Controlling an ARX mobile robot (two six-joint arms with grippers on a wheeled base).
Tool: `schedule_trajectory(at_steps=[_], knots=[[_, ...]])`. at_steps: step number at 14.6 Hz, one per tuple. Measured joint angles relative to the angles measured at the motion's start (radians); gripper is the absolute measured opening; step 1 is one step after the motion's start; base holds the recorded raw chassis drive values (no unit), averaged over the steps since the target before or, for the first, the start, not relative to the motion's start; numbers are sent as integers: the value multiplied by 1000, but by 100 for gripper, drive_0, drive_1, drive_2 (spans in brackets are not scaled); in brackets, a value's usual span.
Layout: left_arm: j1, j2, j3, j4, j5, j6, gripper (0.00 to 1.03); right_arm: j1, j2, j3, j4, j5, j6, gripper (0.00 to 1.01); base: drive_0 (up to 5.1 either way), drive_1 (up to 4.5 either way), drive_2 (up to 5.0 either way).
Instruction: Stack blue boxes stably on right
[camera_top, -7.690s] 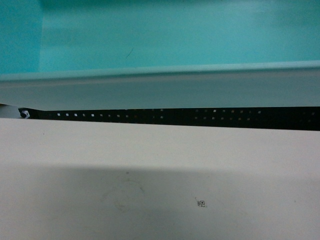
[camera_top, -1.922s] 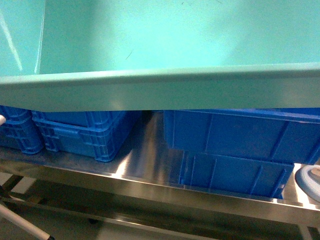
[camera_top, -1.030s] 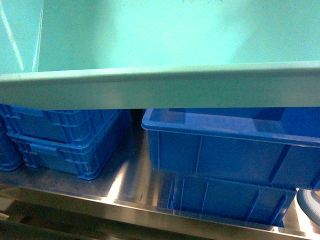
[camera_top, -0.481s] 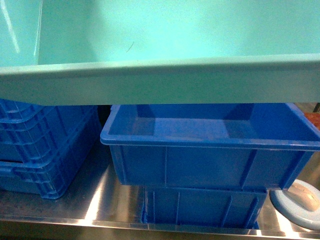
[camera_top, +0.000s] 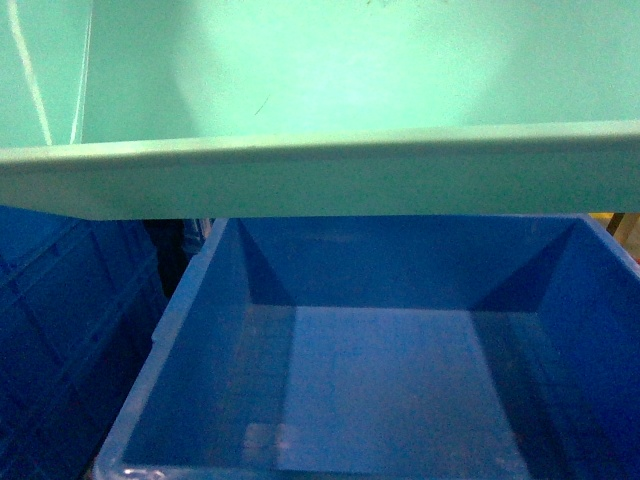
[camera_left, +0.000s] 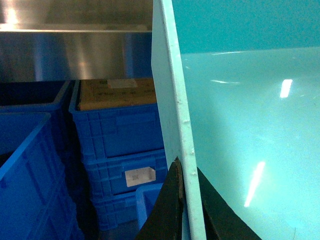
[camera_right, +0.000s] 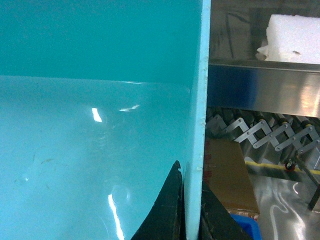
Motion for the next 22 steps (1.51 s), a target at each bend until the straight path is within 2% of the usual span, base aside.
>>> schedule_trajectory(at_steps=[15, 20, 22], knots=[[2, 0, 0, 0, -2, 0, 2, 0, 8, 0, 2, -2, 1, 2, 1, 191, -190], [2, -1, 0, -2, -1, 0, 2, 0, 8, 0, 1, -2, 1, 2, 458, -358, -141], [1, -8, 0, 1, 0, 0, 2, 0, -3, 0, 3, 0, 1, 2, 29, 246, -187]])
